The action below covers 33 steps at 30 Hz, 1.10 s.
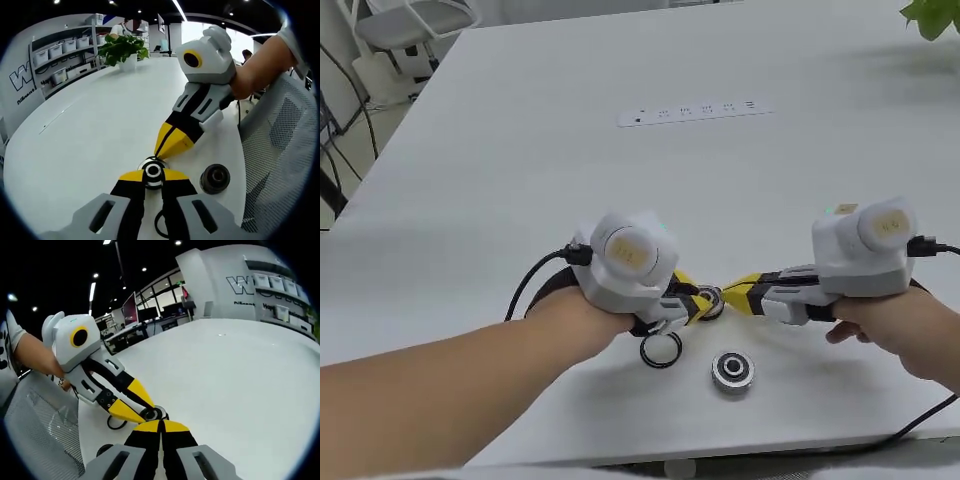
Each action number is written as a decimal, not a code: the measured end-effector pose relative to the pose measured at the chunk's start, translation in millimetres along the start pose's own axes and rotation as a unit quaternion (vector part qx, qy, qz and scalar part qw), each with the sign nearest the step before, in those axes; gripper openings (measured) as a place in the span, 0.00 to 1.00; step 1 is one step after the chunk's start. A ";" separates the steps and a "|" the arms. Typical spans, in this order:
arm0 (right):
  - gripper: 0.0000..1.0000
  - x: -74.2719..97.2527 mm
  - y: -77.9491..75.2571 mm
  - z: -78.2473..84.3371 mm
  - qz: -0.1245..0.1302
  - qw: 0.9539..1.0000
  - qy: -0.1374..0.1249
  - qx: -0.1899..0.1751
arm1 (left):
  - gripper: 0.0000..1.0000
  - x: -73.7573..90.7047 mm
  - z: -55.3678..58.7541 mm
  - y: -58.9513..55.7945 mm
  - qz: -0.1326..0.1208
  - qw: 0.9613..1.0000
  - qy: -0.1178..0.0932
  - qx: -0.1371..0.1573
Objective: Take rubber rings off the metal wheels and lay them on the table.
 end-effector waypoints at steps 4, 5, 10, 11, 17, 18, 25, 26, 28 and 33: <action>0.00 0.2 1.0 -0.5 -0.002 1.000 -0.001 0.000 | 0.07 -0.1 -0.1 0.0 0.000 1.000 0.000 -0.001; 0.00 0.3 1.8 -0.8 -0.003 1.000 -0.001 0.004 | 0.07 -0.1 -0.1 0.1 -0.001 1.000 0.000 -0.001; 0.00 -0.5 3.2 -1.4 -0.006 1.000 0.000 0.012 | 0.07 -0.3 -0.2 0.0 0.000 1.000 0.001 -0.002; 0.00 -1.0 4.2 -1.6 -0.007 1.000 0.001 0.014 | 0.07 -0.3 -0.2 0.0 0.000 1.000 0.000 -0.002; 0.00 -3.4 19.9 -16.4 -0.035 0.997 -0.031 0.057 | 0.07 -0.4 0.4 -0.2 0.000 1.000 0.000 -0.001; 0.00 0.4 21.2 -17.5 -0.039 0.998 -0.026 0.048 | 0.07 -0.8 0.4 0.1 0.000 1.000 -0.001 0.000; 0.00 -1.2 11.2 -9.8 -0.009 0.997 -0.006 0.070 | 0.07 -1.6 0.4 1.0 0.000 1.000 -0.006 0.004; 0.00 -0.6 10.6 -9.2 -0.009 0.998 -0.006 0.070 | 0.07 -1.5 0.5 1.3 0.001 1.000 -0.007 0.005; 0.00 -0.1 11.8 -7.4 -0.006 0.998 -0.003 0.070 | 0.07 -1.8 -0.2 1.7 0.004 1.000 -0.006 0.003; 0.00 2.0 10.6 -5.8 -0.002 0.998 -0.002 0.069 | 0.08 -2.5 -1.2 0.9 0.005 1.000 -0.004 0.001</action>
Point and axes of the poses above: the centre of the closed fingertips' face, and the gripper's own axes: x roughly backward along the fingers, y roughly to its left, z roughly out of its underside, the point moved 4 cm from there along x, roughly backward along the fingers, and after that the axes turned 13 degrees about y, right-handed, at the moved point
